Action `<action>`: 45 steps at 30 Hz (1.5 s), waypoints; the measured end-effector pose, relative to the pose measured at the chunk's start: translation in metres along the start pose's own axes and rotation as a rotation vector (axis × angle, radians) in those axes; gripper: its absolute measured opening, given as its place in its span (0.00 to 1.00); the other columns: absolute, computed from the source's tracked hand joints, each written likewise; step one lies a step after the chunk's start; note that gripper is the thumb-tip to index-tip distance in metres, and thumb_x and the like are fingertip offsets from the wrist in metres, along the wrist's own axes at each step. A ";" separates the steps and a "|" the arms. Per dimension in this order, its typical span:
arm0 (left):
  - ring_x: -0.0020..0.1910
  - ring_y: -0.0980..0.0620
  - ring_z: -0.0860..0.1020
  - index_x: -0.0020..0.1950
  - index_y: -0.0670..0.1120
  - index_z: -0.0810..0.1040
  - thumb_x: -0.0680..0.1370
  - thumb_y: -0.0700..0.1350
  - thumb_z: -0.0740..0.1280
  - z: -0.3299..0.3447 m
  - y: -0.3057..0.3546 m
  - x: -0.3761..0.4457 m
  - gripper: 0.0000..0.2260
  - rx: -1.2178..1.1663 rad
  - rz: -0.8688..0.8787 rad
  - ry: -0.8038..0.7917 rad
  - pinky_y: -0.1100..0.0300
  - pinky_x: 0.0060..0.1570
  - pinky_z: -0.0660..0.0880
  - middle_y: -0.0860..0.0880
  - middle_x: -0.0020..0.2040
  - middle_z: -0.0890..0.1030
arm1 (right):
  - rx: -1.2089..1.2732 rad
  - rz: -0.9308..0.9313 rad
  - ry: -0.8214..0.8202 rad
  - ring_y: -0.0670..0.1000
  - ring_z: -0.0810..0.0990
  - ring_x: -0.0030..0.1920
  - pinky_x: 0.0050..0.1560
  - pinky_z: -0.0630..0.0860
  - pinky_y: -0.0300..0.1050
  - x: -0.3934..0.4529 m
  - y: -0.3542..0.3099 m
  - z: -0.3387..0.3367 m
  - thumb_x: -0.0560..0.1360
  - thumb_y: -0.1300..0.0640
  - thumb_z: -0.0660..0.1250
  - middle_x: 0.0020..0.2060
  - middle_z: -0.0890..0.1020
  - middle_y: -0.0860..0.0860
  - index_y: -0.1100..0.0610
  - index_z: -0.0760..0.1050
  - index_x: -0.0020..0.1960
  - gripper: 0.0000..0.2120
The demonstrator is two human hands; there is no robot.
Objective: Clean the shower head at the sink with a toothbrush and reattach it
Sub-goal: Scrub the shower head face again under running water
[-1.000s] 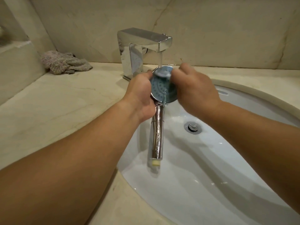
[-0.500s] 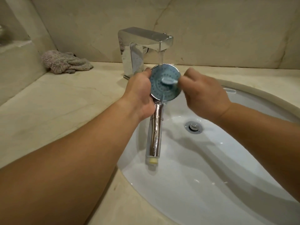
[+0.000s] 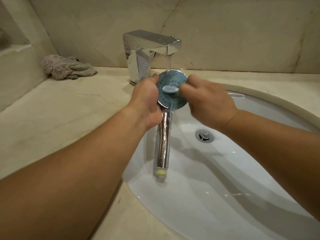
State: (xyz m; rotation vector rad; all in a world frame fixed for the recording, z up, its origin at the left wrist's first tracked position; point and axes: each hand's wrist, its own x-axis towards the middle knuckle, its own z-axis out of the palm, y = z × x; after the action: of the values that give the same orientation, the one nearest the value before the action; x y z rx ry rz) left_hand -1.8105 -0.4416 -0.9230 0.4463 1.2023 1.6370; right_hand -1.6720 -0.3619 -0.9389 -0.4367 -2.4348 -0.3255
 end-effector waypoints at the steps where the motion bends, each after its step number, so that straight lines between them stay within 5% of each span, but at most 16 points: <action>1: 0.56 0.38 0.85 0.67 0.39 0.79 0.87 0.51 0.52 0.000 0.000 -0.001 0.22 -0.001 -0.004 -0.004 0.42 0.53 0.84 0.37 0.58 0.85 | -0.017 -0.038 -0.015 0.53 0.62 0.31 0.27 0.58 0.43 0.001 -0.002 0.001 0.68 0.65 0.55 0.39 0.73 0.59 0.58 0.68 0.45 0.07; 5: 0.58 0.38 0.84 0.65 0.40 0.80 0.87 0.49 0.53 0.001 0.000 -0.002 0.21 -0.020 -0.008 -0.034 0.40 0.57 0.82 0.38 0.59 0.85 | 0.052 0.138 0.044 0.55 0.65 0.29 0.27 0.57 0.40 0.009 -0.003 -0.004 0.70 0.57 0.53 0.39 0.74 0.60 0.62 0.72 0.46 0.12; 9: 0.60 0.38 0.84 0.67 0.40 0.79 0.86 0.51 0.53 -0.001 0.000 0.000 0.22 -0.058 -0.035 -0.039 0.43 0.53 0.83 0.37 0.61 0.84 | -0.003 0.019 -0.012 0.56 0.66 0.30 0.27 0.59 0.42 0.008 -0.015 0.003 0.69 0.61 0.55 0.39 0.74 0.59 0.59 0.71 0.46 0.09; 12: 0.56 0.40 0.85 0.66 0.40 0.80 0.87 0.50 0.53 -0.001 -0.001 -0.001 0.21 -0.039 -0.029 -0.056 0.42 0.53 0.84 0.39 0.58 0.86 | 0.031 0.243 0.047 0.55 0.66 0.30 0.27 0.56 0.41 0.014 -0.008 -0.001 0.71 0.58 0.58 0.40 0.73 0.59 0.60 0.71 0.46 0.08; 16: 0.58 0.39 0.84 0.67 0.40 0.80 0.86 0.50 0.53 -0.002 0.001 0.000 0.22 -0.061 -0.034 -0.044 0.45 0.48 0.84 0.38 0.60 0.85 | 0.004 0.079 -0.025 0.56 0.67 0.30 0.25 0.59 0.41 0.012 -0.021 0.001 0.70 0.56 0.55 0.41 0.75 0.59 0.60 0.73 0.47 0.12; 19: 0.55 0.40 0.85 0.65 0.40 0.80 0.87 0.50 0.52 0.000 0.000 -0.001 0.21 -0.042 -0.029 -0.042 0.42 0.52 0.84 0.39 0.57 0.86 | 0.042 0.306 0.047 0.55 0.66 0.31 0.27 0.53 0.39 0.013 -0.011 -0.002 0.72 0.57 0.58 0.41 0.74 0.59 0.60 0.71 0.47 0.08; 23: 0.51 0.42 0.86 0.66 0.40 0.80 0.87 0.51 0.52 0.000 0.001 -0.001 0.22 -0.062 -0.049 -0.019 0.47 0.44 0.84 0.40 0.56 0.86 | 0.017 0.071 -0.017 0.54 0.62 0.30 0.26 0.58 0.42 0.006 -0.022 0.005 0.70 0.60 0.57 0.40 0.74 0.59 0.61 0.73 0.47 0.10; 27: 0.54 0.40 0.86 0.66 0.40 0.80 0.87 0.50 0.53 0.001 0.001 -0.007 0.21 -0.031 -0.025 -0.007 0.43 0.50 0.84 0.39 0.57 0.86 | 0.073 0.271 0.054 0.52 0.63 0.31 0.28 0.52 0.37 0.009 -0.013 -0.003 0.71 0.54 0.53 0.39 0.72 0.56 0.60 0.71 0.46 0.12; 31: 0.55 0.40 0.86 0.67 0.39 0.79 0.87 0.52 0.52 0.001 0.005 -0.010 0.22 -0.062 -0.031 0.034 0.44 0.50 0.85 0.38 0.58 0.86 | 0.030 0.046 -0.033 0.56 0.66 0.30 0.24 0.64 0.44 -0.014 -0.022 0.006 0.70 0.68 0.61 0.40 0.74 0.58 0.59 0.71 0.47 0.08; 37: 0.58 0.39 0.84 0.70 0.42 0.75 0.88 0.53 0.49 0.007 0.002 -0.012 0.23 -0.051 -0.008 0.067 0.42 0.55 0.83 0.38 0.60 0.84 | 0.135 0.336 0.118 0.54 0.66 0.31 0.27 0.58 0.40 -0.003 -0.017 -0.006 0.74 0.68 0.62 0.39 0.73 0.56 0.61 0.71 0.44 0.04; 42: 0.58 0.40 0.84 0.71 0.44 0.74 0.88 0.54 0.49 0.003 0.005 -0.011 0.22 -0.040 0.010 0.105 0.44 0.52 0.83 0.39 0.61 0.84 | 0.143 0.254 0.006 0.56 0.68 0.30 0.26 0.70 0.49 -0.034 -0.033 0.007 0.75 0.69 0.63 0.39 0.72 0.55 0.62 0.71 0.45 0.04; 45: 0.59 0.40 0.83 0.71 0.45 0.74 0.88 0.54 0.49 0.006 0.002 -0.011 0.22 -0.024 0.012 0.101 0.40 0.60 0.81 0.40 0.61 0.84 | 0.151 0.407 0.089 0.56 0.69 0.35 0.32 0.68 0.49 -0.014 -0.018 0.000 0.78 0.66 0.60 0.40 0.70 0.53 0.56 0.66 0.43 0.07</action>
State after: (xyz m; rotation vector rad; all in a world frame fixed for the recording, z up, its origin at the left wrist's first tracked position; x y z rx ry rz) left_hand -1.8022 -0.4477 -0.9161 0.3601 1.2554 1.6991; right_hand -1.6689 -0.3816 -0.9501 -0.8129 -2.1990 0.0141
